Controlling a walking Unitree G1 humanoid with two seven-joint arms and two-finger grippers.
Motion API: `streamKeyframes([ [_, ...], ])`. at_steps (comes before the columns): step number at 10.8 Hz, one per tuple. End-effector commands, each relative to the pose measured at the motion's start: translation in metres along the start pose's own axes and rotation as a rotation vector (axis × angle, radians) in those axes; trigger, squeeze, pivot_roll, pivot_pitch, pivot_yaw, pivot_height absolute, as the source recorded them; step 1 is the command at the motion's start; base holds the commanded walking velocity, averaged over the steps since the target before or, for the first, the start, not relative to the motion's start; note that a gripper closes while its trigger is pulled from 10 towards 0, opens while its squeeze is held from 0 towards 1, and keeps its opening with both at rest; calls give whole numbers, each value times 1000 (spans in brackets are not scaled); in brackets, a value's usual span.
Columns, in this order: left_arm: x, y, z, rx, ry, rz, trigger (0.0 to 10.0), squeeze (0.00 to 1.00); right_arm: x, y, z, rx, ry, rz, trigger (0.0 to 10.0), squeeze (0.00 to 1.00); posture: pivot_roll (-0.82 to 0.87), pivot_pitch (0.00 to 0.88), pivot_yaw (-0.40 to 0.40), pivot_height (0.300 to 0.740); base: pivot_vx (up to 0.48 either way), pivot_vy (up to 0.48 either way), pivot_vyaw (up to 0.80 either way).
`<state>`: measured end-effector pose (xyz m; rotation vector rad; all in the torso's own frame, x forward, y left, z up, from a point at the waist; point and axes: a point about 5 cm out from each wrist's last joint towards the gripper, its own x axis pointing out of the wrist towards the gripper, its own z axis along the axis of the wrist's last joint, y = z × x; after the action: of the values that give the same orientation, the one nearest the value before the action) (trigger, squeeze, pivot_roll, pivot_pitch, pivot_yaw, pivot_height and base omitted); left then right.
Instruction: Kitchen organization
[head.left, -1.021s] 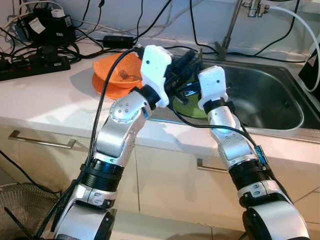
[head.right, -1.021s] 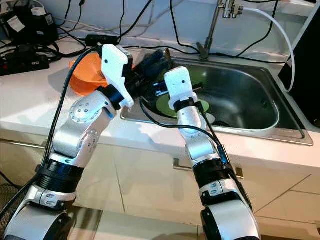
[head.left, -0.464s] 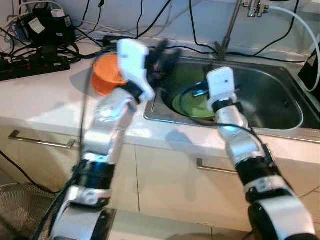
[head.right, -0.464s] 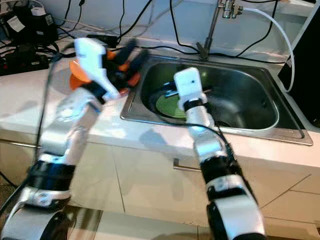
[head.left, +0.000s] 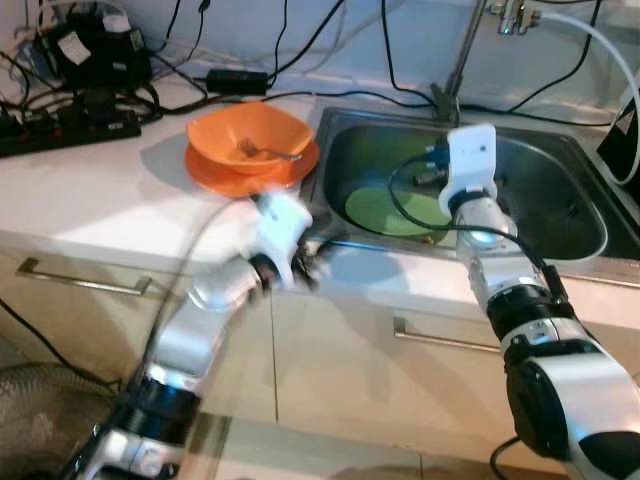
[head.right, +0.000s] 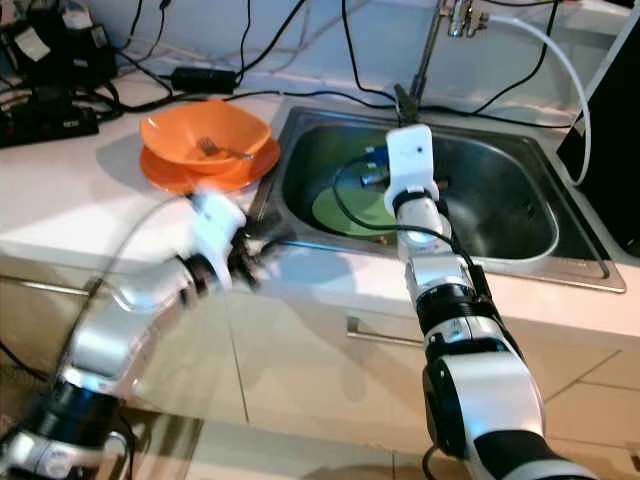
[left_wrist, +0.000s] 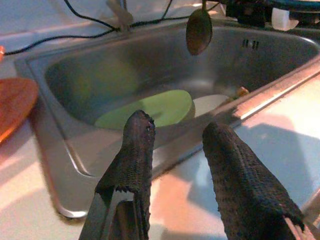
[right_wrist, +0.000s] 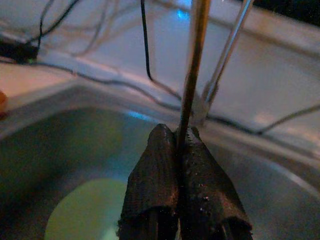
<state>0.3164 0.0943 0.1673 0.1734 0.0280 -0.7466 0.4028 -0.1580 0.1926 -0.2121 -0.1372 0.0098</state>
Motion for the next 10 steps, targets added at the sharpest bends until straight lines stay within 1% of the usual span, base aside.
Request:
streamKeyframes([
  [1, 1, -4, 9, 12, -24, -13, 10000, 0, 4, -2, 4, 47, 12, -7, 10000, 0, 236, 30, -68, 740, 0, 0, 0],
  [2, 2, -8, 6, 1, -9, -20, 10000, 0, 4, 2, -2, 78, 55, 7, 10000, 0, 242, 28, -72, 740, 0, 0, 0],
  [4, 3, -16, 5, -12, 1, -48, 10000, 0, 1, 12, -15, 107, 129, 42, 10000, 0, 247, 27, -75, 740, 0, 0, 0],
  [5, 5, -24, 3, -21, 14, -72, 10000, 0, -3, 19, -25, 134, 180, 57, 10000, 0, 257, 28, -80, 740, 0, 0, 0],
  [6, 6, -33, -1, -33, 37, -108, 10000, 0, -7, 25, -33, 138, 218, 72, 10000, 0, 260, 28, -80, 740, 0, 0, 0],
  [7, 7, -39, -4, -47, 52, -128, 10000, 0, -8, 28, -36, 141, 229, 80, 10000, 0, 259, 29, -79, 740, 0, 0, 0],
  [10, 10, -44, -6, -52, 83, -135, 10000, 0, -12, 32, -44, 141, 266, 89, 10000, 0, 261, 22, -76, 740, 0, 0, 0],
])
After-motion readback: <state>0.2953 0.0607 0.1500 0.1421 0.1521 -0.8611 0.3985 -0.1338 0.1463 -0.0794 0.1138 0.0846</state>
